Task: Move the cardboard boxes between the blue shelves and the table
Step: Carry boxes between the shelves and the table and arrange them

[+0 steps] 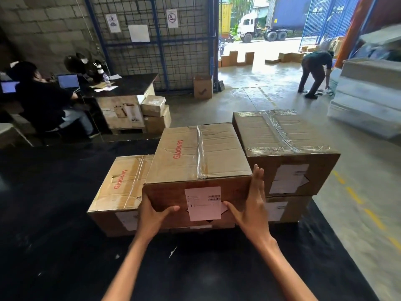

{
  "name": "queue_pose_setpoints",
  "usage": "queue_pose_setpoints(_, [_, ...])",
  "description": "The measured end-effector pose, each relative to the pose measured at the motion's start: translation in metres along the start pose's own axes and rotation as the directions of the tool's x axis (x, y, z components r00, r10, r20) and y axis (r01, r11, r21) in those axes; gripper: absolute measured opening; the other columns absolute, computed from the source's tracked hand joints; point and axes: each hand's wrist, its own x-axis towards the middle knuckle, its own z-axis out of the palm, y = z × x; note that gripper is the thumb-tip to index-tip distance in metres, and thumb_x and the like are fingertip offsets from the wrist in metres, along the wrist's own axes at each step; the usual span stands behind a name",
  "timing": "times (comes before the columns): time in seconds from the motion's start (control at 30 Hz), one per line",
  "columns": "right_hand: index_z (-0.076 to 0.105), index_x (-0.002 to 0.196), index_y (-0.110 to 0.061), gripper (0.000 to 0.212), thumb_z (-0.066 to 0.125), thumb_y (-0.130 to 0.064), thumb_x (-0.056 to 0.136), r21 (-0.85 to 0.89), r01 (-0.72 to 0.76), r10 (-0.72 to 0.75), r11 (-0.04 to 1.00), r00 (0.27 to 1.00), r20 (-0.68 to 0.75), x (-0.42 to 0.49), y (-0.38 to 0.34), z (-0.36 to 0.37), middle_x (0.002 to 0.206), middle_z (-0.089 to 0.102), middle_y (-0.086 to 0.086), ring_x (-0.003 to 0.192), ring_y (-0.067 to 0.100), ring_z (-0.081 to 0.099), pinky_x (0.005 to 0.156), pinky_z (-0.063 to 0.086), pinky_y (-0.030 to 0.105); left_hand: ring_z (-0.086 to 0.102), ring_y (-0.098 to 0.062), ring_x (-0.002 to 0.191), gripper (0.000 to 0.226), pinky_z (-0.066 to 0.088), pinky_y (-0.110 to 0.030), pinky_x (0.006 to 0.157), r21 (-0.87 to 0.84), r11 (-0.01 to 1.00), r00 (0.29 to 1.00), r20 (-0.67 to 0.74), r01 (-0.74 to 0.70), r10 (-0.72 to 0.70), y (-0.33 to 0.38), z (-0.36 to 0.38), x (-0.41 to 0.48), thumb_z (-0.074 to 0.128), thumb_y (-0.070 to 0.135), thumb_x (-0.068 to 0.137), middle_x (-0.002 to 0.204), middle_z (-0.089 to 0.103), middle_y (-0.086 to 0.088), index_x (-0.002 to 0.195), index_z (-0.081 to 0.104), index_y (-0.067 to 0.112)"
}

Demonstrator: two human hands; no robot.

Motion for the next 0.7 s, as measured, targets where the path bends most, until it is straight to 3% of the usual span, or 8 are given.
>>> queue_pose_setpoints(0.1, [-0.001,0.161,-0.003,0.129,0.086,-0.044,0.076,-0.219,0.106,-0.111,0.97,0.994,-0.01,0.01,0.008,0.008,0.17,-0.012,0.017,0.156,0.039,-0.008,0.126,0.006,0.058,0.057,-0.009,0.121,0.092,0.044,-0.024,0.105,0.029,0.999,0.999,-0.028,0.016,-0.015,-0.01,0.008,0.011,0.097,0.01,0.058,0.131,0.058,0.002,0.129,0.041,0.026])
queue_pose_setpoints(0.17, [0.005,0.162,-0.005,0.126,0.083,-0.053,0.076,-0.307,0.134,-0.144,0.942,0.99,-0.008,0.018,0.013,0.011,0.168,-0.012,0.023,0.155,0.044,-0.008,0.126,-0.001,0.058,0.053,-0.015,0.128,0.093,0.042,-0.036,0.111,0.045,0.999,0.999,-0.034,0.008,-0.007,-0.016,0.012,0.019,0.097,0.014,0.057,0.134,0.056,0.002,0.13,0.04,0.027])
queue_pose_setpoints(0.37, [0.017,0.162,-0.01,0.114,0.075,-0.064,0.08,-0.452,0.222,-0.218,0.864,0.974,0.062,0.05,0.032,0.016,0.168,-0.006,0.026,0.155,0.046,-0.006,0.123,0.002,0.066,0.052,-0.009,0.128,0.107,0.04,-0.026,0.107,0.019,1.0,0.999,-0.028,-0.014,0.015,-0.02,0.023,0.043,0.097,0.018,0.058,0.134,0.056,0.006,0.146,0.037,0.016])
queue_pose_setpoints(0.57, [0.017,0.162,-0.006,0.118,0.074,-0.066,0.077,-0.596,0.232,-0.229,0.768,0.97,0.082,0.071,0.037,0.02,0.167,0.0,0.03,0.154,0.048,-0.001,0.119,0.001,0.072,0.046,-0.006,0.129,0.104,0.037,-0.016,0.103,0.025,0.999,0.998,-0.057,-0.027,0.028,-0.016,0.036,0.057,0.095,0.015,0.064,0.135,0.05,0.009,0.149,0.034,0.015])
queue_pose_setpoints(0.7, [0.026,0.159,-0.006,0.114,0.081,-0.058,0.075,-0.585,0.251,-0.217,0.771,0.968,0.129,0.082,0.039,0.024,0.169,0.006,0.023,0.157,0.04,0.0,0.12,0.005,0.07,0.043,-0.007,0.128,0.105,0.036,-0.025,0.105,0.061,0.998,0.998,-0.056,-0.022,0.025,-0.017,0.037,0.066,0.094,0.017,0.066,0.137,0.049,0.007,0.15,0.032,0.016])
